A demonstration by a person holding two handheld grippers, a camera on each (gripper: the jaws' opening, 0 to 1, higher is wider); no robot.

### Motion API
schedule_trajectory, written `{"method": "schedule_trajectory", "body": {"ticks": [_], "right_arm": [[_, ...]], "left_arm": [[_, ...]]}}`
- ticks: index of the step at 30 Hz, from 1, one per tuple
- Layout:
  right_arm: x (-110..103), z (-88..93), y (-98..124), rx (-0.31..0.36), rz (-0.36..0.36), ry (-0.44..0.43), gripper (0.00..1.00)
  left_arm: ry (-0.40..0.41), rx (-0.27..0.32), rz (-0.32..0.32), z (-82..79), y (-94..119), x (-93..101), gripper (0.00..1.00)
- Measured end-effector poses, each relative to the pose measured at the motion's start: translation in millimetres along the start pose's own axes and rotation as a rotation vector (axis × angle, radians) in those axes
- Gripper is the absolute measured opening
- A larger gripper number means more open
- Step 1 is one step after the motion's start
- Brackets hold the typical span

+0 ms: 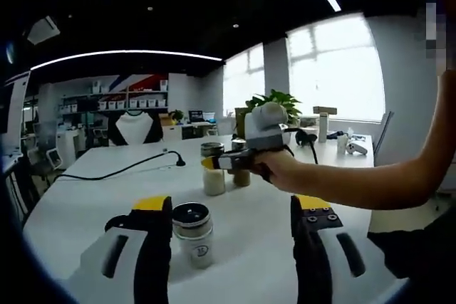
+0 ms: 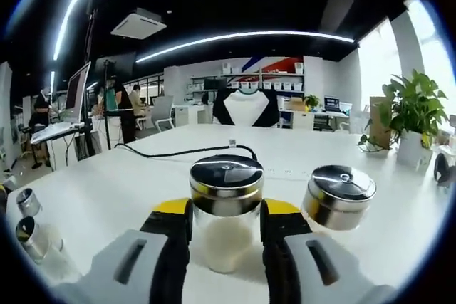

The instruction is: Rotate the seasoning bottle until the label or dispensing opening points toward the visible target arrow and the bottle remains upright within the marked orientation range

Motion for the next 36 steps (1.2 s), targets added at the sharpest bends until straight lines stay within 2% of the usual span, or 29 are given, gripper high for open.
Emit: {"method": "schedule_trajectory", "body": {"ticks": [2, 5, 15, 20, 27, 31, 36], "right_arm": [[0.6, -2.6, -0.3, 0.014, -0.007, -0.013, 0.36], [1.9, -2.5, -4.2, -0.002, -0.017, -0.024, 0.36], [-7.2, 2.1, -1.3, 0.027, -0.053, -0.003, 0.35], [-14.5, 10.8, 34.1, 0.063, -0.141, -0.096, 0.34], [-20.4, 14.5, 88.1, 0.095, -0.174, -0.09, 0.34], [-27.4, 14.1, 115.3, 0.132, -0.191, -0.093, 0.34], [-35.3, 18.2, 143.1, 0.138, -0.223, -0.101, 0.34]], "left_arm": [[-0.001, 0.0, -0.001, -0.3, -0.6, -0.8, 0.72], [0.001, -0.003, -0.002, -0.2, -1.3, -1.0, 0.72], [0.016, 0.001, -0.015, 1.2, 5.8, -6.7, 0.7], [0.028, -0.004, -0.014, 3.9, 10.2, -7.0, 0.69], [0.023, -0.011, 0.005, 6.0, 11.3, 1.0, 0.72], [0.008, 0.001, 0.023, 1.9, 12.1, 10.4, 0.74], [-0.031, 0.031, 0.034, -2.3, 12.9, 20.3, 0.82]]}}
Point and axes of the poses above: the point that each gripper's makers call its tool centre point, and the gripper's own axes: y roughly backward along the fingers, x roughly to its right, z roughly out of its underside, the point moved 7 cm from there along y, roughly backward along the fingers, and after that the axes turned 13 degrees about -x, right-handed, at the moved point
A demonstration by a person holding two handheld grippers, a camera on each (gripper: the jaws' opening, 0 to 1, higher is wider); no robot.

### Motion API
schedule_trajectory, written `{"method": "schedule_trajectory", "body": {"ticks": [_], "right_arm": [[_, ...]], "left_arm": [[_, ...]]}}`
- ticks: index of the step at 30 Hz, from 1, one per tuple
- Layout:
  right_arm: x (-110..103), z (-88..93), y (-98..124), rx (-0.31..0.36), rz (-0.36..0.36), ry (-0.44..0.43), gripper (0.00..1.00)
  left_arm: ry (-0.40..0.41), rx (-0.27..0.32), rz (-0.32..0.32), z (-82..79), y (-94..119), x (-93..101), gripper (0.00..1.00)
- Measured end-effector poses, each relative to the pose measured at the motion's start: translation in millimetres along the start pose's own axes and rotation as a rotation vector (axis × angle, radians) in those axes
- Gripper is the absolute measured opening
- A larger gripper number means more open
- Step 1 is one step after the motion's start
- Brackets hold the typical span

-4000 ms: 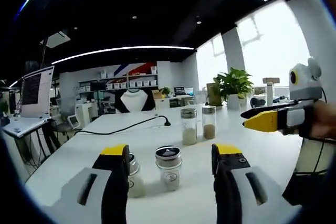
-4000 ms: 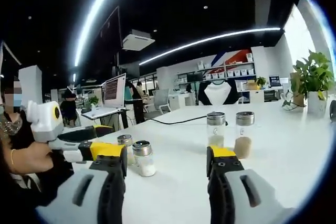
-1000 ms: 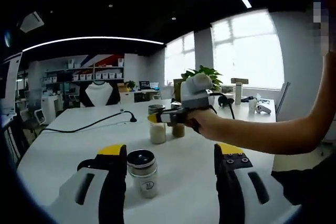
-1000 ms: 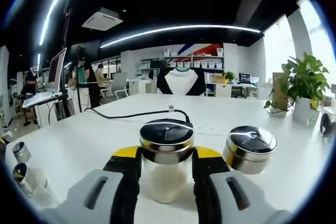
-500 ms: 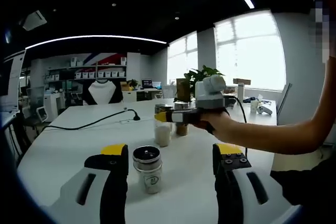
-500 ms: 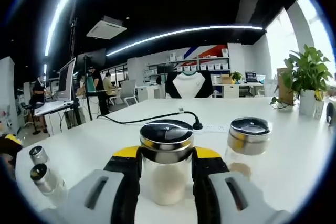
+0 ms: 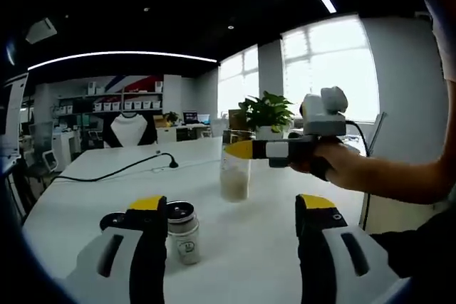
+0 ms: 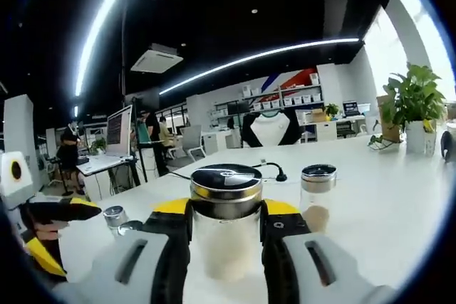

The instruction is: Rotate the seasoning bottle until the label or dispensing opening points toward the visible target arrow and the bottle remains upright within the marked orientation range

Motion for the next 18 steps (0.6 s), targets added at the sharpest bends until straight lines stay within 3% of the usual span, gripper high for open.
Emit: {"method": "schedule_trajectory", "body": {"ticks": [5, 9, 16, 18], "right_arm": [[-14.7, 6.2, 27.6, -0.013, -0.043, 0.028, 0.34], [-25.4, 9.3, 43.3, -0.028, -0.093, 0.025, 0.34], [-40.0, 5.5, 64.1, -0.033, -0.148, 0.041, 0.34], [-46.2, 3.8, 70.4, -0.032, -0.172, 0.045, 0.34]], "left_arm": [[-0.021, -0.011, 0.033, -1.7, -2.0, 10.9, 0.9], [0.029, 0.005, 0.116, -2.1, -4.9, 22.4, 0.86], [0.015, 0.001, 0.172, -6.2, -9.6, 33.4, 0.86], [0.01, -0.007, 0.184, -5.9, -12.6, 36.7, 0.81]]}}
Point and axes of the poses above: the point that each gripper's makers call its tool centre point, and the gripper's own axes: y roughly backward along the fingers, x roughly to its right, z roughly out of its underside, the point moved 7 cm from there along y, roughly backward along the fingers, and after that the axes turned 13 degrees about -x, right-handed, at the moved point
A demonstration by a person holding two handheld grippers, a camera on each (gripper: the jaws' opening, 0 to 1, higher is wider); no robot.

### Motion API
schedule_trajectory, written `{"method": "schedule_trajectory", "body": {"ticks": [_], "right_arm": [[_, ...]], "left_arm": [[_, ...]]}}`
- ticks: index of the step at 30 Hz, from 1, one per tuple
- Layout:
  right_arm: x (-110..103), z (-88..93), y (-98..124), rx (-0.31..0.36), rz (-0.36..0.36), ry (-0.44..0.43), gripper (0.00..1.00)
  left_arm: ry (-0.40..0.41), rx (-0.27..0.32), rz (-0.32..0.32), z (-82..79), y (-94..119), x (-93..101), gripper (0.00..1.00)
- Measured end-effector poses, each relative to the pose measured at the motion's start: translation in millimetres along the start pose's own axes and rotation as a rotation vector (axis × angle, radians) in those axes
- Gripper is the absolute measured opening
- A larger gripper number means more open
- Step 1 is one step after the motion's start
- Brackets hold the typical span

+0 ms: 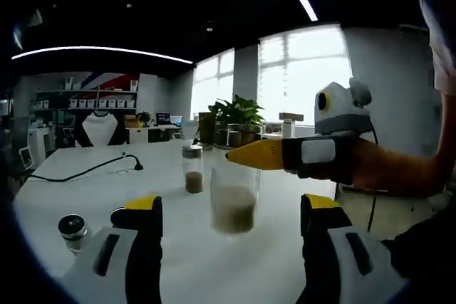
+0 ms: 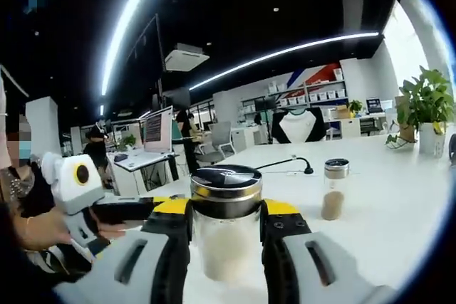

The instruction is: Rotate the seasoning bottle until the label or dispensing opening points toward the visible target arrow and the bottle remains upright within the marked orientation range

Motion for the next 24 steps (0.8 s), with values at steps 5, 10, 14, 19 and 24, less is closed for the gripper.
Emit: {"method": "schedule_trajectory", "body": {"ticks": [5, 10, 14, 19, 24], "right_arm": [[-12.9, -3.1, 12.7, -0.019, -0.049, 0.008, 0.34], [-26.5, -0.6, 23.0, -0.023, -0.116, 0.021, 0.34], [-32.9, -0.6, 27.6, -0.032, -0.118, 0.048, 0.34], [-31.8, -5.4, 32.1, -0.017, -0.122, 0.07, 0.34], [-32.2, -7.3, 35.5, -0.018, -0.13, 0.093, 0.34]], "left_arm": [[-0.007, -0.003, 0.033, -0.5, -5.8, 7.2, 0.73], [-0.081, 0.047, 0.057, -9.9, -8.5, 12.0, 0.68], [-0.13, 0.049, 0.15, -15.8, -9.2, 17.5, 0.61], [-0.178, 0.053, 0.193, -23.4, -9.4, 22.7, 0.51], [-0.185, 0.039, 0.265, -26.4, -11.0, 24.4, 0.49]]}}
Point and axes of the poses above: the point that each gripper's makers call its tool centre point, and the gripper's own axes: y roughly backward along the fingers, x roughly to its right, z roughly out of its underside, the point moved 7 cm from there along y, roughly backward along the fingers, and after that the axes turned 13 degrees about -x, right-handed, at the moved point
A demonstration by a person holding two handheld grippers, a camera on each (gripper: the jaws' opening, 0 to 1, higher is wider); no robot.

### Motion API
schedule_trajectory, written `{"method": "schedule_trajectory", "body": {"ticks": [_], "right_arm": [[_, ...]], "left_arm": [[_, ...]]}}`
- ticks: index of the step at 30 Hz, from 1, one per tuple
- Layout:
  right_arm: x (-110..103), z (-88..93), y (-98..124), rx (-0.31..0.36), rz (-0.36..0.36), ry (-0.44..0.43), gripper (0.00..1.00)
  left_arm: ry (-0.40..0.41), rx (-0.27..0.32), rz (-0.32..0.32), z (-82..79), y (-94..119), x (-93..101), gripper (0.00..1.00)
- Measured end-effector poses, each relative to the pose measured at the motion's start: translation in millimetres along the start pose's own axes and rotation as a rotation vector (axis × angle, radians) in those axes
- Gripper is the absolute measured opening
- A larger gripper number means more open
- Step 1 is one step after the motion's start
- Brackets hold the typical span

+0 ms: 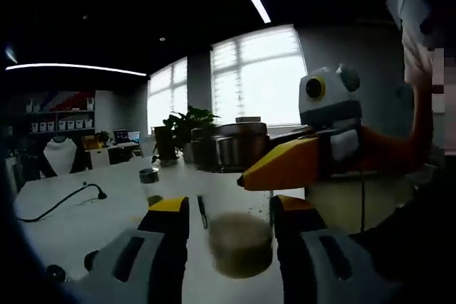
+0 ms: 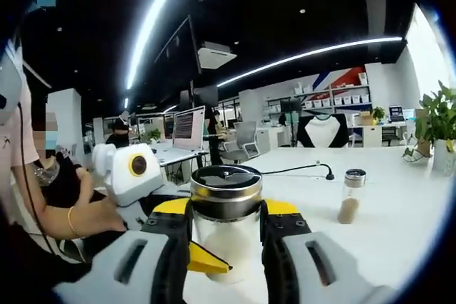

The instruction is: Rotate the seasoning bottle until the label or dispensing opening points toward the visible target arrow and the bottle remains upright within the marked orientation range

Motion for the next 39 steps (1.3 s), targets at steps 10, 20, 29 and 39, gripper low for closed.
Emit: {"method": "schedule_trajectory", "body": {"ticks": [10, 20, 29, 39], "right_arm": [[-4.6, -2.6, 5.9, 0.024, -0.046, 0.007, 0.35], [-3.3, 1.1, 0.6, 0.025, 0.066, 0.069, 0.36], [-3.1, 0.0, -10.6, 0.067, 0.202, 0.038, 0.36], [-0.9, -0.4, -14.5, 0.104, 0.25, -0.011, 0.36]], "left_arm": [[0.031, 0.003, 0.086, -8.4, 0.5, 7.6, 0.44], [-0.023, -0.092, -0.201, -6.8, -10.5, 10.6, 0.43], [0.101, -0.077, -0.476, -4.0, -17.0, 12.4, 0.43], [0.05, -0.074, -0.55, -1.7, -16.6, 12.6, 0.43]]}}
Point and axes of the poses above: the point that each gripper's makers call its tool centre point, and the gripper's own axes: y roughly backward along the fingers, x roughly to its right, z roughly out of its underside, the point moved 7 cm from there along y, roughly backward along the fingers, and after that the axes turned 13 degrees about -x, right-handed, at the moved point
